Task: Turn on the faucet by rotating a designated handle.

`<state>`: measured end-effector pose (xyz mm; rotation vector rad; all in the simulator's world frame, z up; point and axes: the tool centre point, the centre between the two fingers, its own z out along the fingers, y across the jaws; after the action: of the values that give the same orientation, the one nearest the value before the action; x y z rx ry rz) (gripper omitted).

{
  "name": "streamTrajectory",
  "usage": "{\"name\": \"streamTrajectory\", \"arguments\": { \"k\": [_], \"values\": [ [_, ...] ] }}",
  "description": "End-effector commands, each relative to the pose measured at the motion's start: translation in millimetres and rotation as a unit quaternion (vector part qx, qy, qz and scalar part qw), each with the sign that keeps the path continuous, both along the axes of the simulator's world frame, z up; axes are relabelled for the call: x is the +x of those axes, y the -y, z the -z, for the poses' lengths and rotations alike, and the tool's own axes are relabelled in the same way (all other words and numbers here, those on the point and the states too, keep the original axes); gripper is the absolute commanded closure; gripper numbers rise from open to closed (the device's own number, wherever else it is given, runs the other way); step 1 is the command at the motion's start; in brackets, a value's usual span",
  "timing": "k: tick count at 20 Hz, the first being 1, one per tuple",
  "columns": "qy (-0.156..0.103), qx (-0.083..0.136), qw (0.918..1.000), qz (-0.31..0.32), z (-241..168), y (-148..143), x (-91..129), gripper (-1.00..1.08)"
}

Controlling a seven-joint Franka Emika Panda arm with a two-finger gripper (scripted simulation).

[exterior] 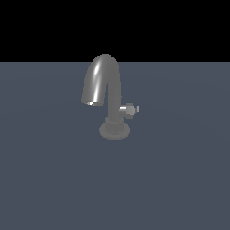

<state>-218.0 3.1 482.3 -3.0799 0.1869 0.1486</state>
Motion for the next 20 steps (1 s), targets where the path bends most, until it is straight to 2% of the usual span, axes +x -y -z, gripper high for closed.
{"name": "streamTrajectory", "arguments": {
  "k": [1,6,11,16,20],
  "values": [
    [-0.017,0.009,0.9997,0.017,1,-1,10,1.08],
    [-0.058,0.032,0.9962,0.057,5,-3,34,1.08],
    [-0.100,0.056,0.9884,0.099,11,-3,60,1.08],
    [-0.144,0.080,0.9759,0.143,20,-1,85,1.08],
    [-0.180,0.100,0.9621,0.179,29,2,106,1.08]
  ]
}}
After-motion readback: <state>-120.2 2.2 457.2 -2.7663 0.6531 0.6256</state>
